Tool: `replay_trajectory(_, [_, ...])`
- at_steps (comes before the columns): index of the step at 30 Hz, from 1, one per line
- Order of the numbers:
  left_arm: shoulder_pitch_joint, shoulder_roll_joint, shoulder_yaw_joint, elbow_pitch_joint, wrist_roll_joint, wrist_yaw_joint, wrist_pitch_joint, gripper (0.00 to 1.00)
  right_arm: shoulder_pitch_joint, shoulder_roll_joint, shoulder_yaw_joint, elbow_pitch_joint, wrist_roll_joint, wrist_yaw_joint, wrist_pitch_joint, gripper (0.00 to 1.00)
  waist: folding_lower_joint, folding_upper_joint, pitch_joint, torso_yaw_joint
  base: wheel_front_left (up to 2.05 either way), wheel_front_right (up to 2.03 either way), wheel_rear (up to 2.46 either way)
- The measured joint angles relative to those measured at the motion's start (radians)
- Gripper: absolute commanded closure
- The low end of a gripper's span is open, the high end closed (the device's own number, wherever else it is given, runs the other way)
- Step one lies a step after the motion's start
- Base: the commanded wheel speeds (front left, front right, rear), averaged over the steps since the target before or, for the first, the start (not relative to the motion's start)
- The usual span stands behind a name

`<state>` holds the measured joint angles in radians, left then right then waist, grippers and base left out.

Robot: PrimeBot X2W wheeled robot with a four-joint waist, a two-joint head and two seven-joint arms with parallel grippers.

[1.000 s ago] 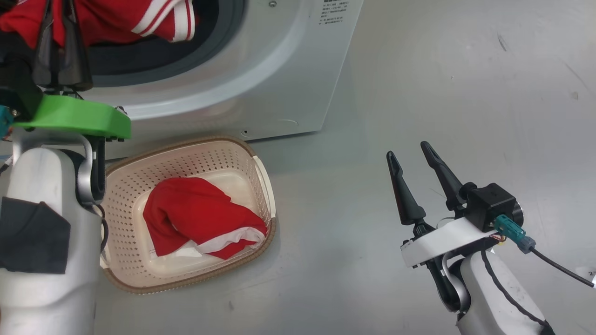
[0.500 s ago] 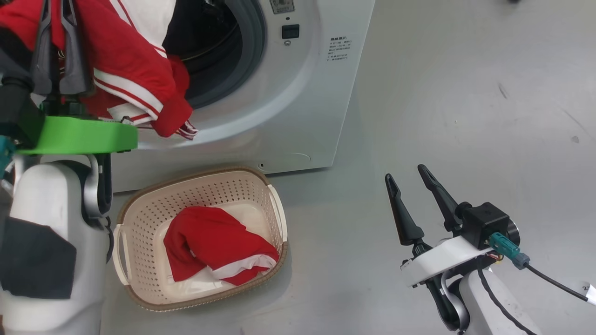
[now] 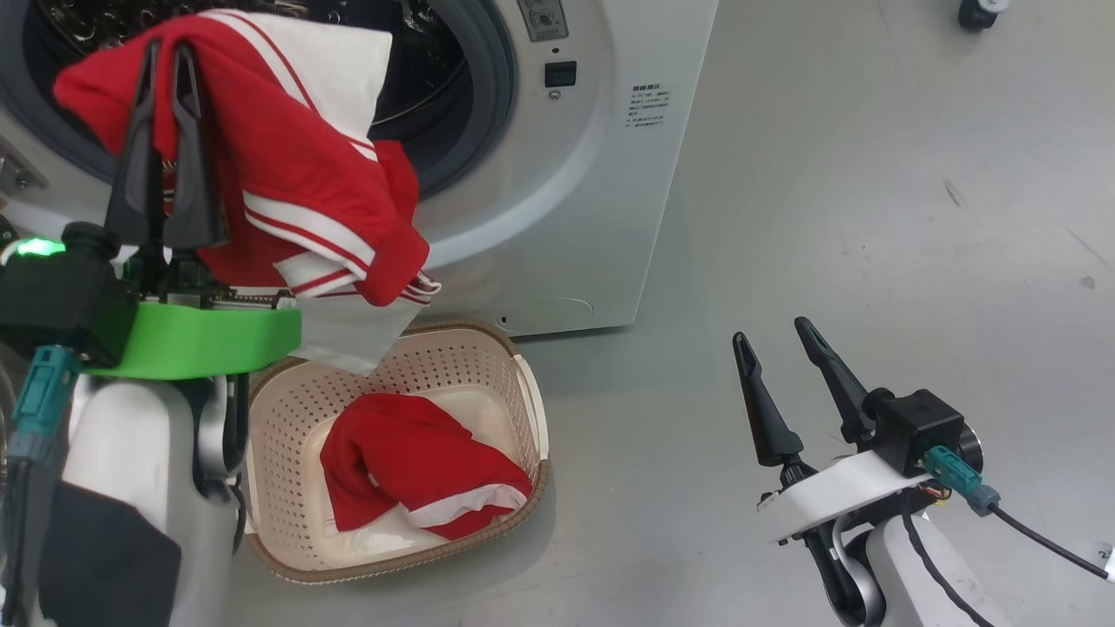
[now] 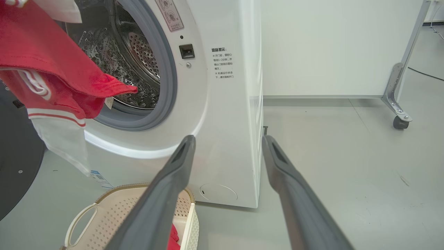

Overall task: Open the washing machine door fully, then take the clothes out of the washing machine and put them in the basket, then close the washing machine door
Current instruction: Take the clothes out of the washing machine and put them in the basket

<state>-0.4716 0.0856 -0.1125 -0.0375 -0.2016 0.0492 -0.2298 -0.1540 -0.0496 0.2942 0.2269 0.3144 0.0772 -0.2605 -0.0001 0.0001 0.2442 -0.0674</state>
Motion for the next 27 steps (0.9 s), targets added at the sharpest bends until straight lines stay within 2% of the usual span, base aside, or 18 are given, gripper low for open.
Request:
replay_trajectory(15, [0.218, -0.029, -0.013, 0.051, -0.085, 0.026, 0.071, 1.00, -0.002, 0.000, -0.009, -0.035, -0.013, 0.000, 0.000, 0.00, 0.0000, 0.0000, 0.072, 0.018, 0.00, 0.00, 0.00])
replay_trajectory(20, [0.251, -0.035, -0.004, 0.113, -0.134, 0.030, 0.094, 1.00, -0.010, 0.000, -0.009, -0.050, -0.016, 0.000, 0.000, 0.00, 0.0001, 0.0000, 0.108, 0.016, 0.00, 0.00, 0.00])
replay_trajectory(27, [0.241, -0.036, -0.004, 0.160, -0.150, 0.030, 0.090, 1.00, -0.039, 0.000, -0.012, -0.077, -0.016, 0.000, 0.000, 0.00, 0.0001, 0.0000, 0.174, 0.008, 0.00, 0.00, 0.00])
